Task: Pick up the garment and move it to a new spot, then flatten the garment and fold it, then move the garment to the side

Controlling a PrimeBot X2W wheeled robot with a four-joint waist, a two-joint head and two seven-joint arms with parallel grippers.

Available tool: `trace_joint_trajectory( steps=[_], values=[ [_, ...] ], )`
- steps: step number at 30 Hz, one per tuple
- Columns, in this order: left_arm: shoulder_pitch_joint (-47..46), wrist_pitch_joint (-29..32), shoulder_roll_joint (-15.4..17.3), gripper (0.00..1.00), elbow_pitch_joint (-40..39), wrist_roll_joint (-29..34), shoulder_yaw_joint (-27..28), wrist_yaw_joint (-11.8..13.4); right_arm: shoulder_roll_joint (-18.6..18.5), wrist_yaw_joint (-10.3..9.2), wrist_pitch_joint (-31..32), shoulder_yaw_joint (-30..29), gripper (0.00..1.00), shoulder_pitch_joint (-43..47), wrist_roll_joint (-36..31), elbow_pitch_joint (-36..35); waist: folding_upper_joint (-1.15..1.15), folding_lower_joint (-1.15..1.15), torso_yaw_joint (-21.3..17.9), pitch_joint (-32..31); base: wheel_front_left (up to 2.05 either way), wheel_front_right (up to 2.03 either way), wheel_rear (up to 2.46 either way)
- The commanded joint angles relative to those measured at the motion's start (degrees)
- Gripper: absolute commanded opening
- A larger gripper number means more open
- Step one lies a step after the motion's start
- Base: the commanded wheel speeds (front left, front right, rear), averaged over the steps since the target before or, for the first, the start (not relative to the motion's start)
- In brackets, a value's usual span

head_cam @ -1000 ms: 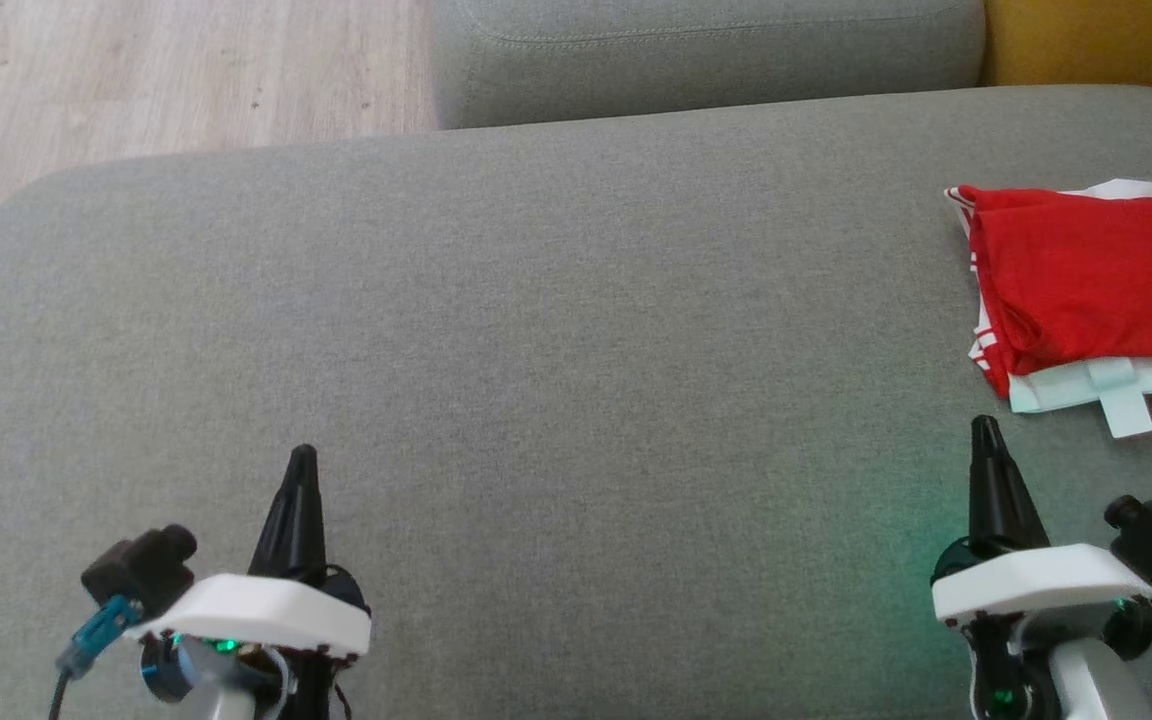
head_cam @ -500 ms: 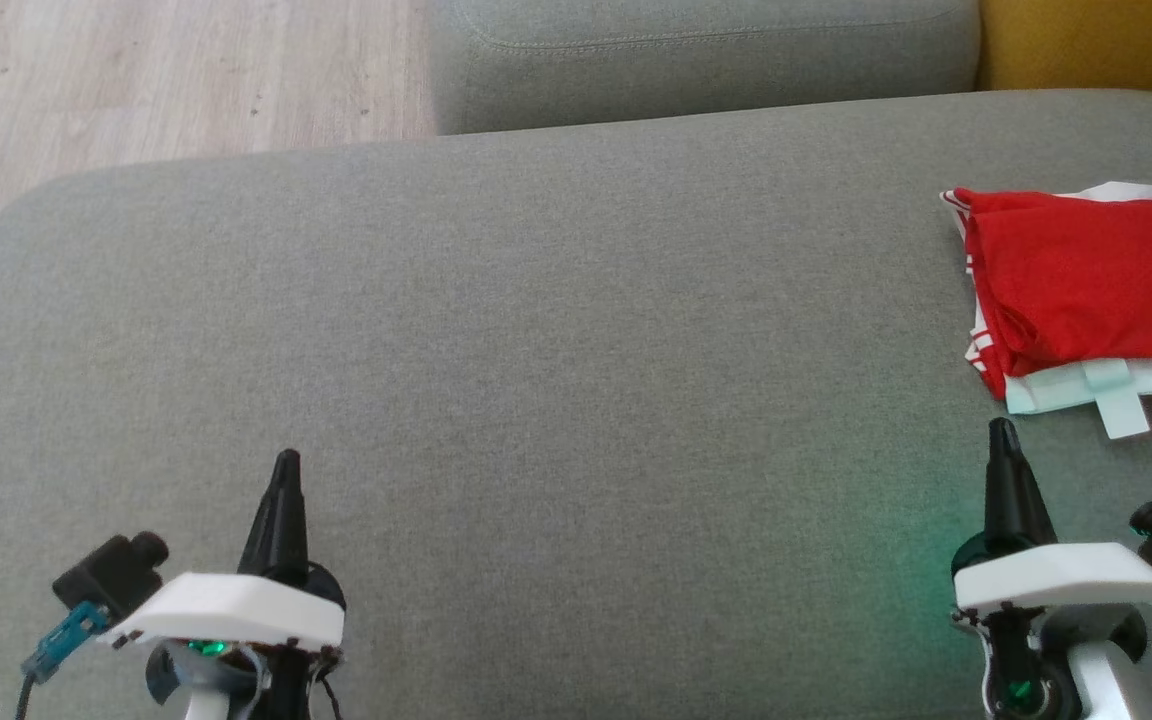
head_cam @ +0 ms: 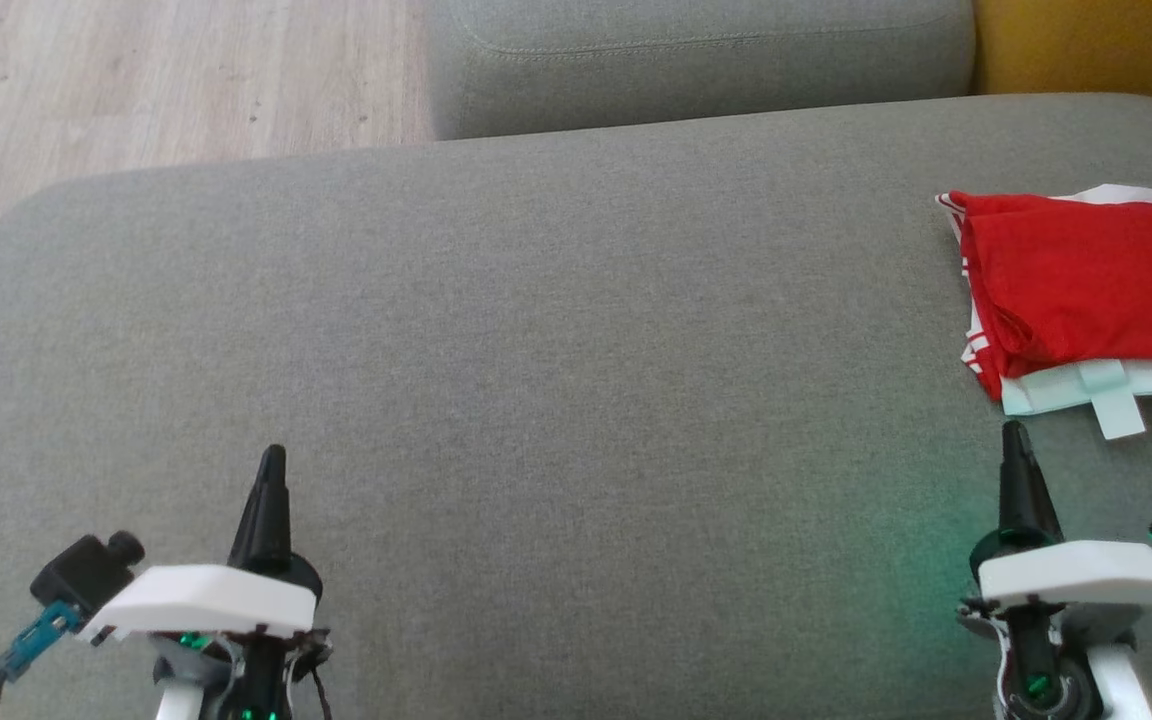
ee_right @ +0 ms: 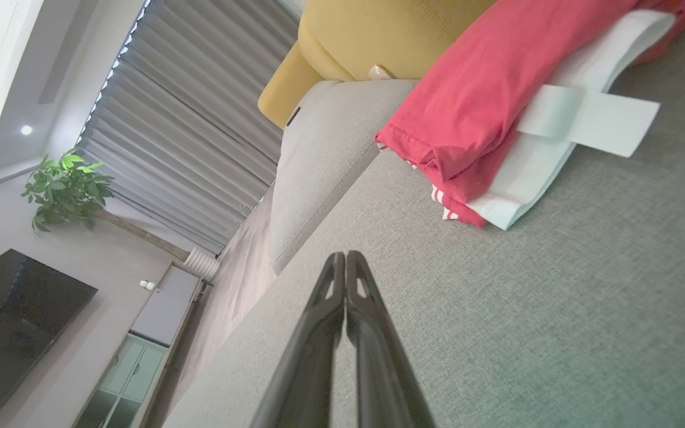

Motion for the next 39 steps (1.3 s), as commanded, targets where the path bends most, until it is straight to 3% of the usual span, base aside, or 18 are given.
trace_joint_trajectory(
  steps=[1,39],
  values=[
    [-2.88,0.32,0.97,0.00,-1.51,-1.51,1.48,-0.58,-0.91,0.23,0.35,0.19,0.00,-2.58,1.70,-2.23,0.00,0.00,-0.01,-0.04,0.00,0.00,0.00],
    [-4.51,6.60,1.12,0.00,0.98,-24.43,7.02,-4.08,-0.98,0.36,6.29,-2.30,0.00,-2.94,26.00,-3.21,0.00,0.00,-0.44,-1.18,0.00,0.00,0.00]
  ],
)
